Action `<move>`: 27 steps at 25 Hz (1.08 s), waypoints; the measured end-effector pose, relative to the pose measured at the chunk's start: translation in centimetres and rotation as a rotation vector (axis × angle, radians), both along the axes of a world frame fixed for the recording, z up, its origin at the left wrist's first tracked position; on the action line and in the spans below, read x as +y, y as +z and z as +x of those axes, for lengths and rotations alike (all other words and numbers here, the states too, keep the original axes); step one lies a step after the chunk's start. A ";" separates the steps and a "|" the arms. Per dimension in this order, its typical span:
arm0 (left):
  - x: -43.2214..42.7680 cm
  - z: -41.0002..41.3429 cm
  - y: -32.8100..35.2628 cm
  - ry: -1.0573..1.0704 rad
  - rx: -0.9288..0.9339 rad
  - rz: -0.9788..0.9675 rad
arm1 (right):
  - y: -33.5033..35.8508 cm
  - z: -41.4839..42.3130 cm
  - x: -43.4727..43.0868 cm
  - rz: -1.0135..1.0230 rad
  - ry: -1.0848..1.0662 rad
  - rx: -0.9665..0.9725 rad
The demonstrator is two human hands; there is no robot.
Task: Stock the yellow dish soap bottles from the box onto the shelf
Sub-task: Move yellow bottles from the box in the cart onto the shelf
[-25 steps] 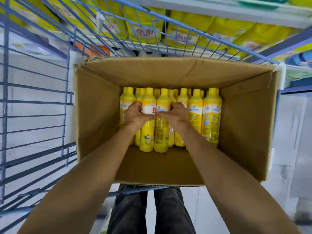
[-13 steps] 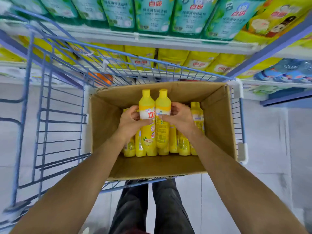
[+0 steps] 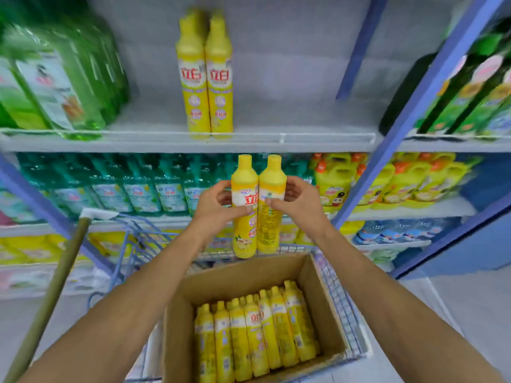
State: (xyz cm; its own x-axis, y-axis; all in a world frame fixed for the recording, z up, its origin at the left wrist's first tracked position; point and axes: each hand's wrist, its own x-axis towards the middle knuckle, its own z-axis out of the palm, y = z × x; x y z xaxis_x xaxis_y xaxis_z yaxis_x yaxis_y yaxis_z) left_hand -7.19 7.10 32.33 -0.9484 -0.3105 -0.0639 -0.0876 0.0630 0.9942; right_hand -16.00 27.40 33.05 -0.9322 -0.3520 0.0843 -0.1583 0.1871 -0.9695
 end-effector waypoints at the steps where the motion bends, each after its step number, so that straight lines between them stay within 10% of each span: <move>1: 0.0 -1.1 2.4 0.001 0.053 -0.020 | 2.3 -1.0 -0.1 -0.029 -0.007 0.047; 12: 0.1 -13.9 18.6 0.182 0.376 -0.210 | 17.8 -14.5 -2.7 -0.250 0.020 0.321; 27: 1.9 -24.3 10.9 0.379 0.385 -0.149 | 11.2 -25.6 -4.7 -0.317 0.048 0.197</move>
State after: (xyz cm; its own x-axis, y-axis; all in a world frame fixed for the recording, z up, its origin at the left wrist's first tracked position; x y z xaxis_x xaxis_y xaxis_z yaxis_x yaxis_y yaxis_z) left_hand -31.52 9.04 43.28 -0.7145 -0.6138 0.3358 0.2364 0.2399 0.9416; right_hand -41.63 22.66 44.24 -0.8705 -0.3226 0.3716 -0.3484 -0.1292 -0.9284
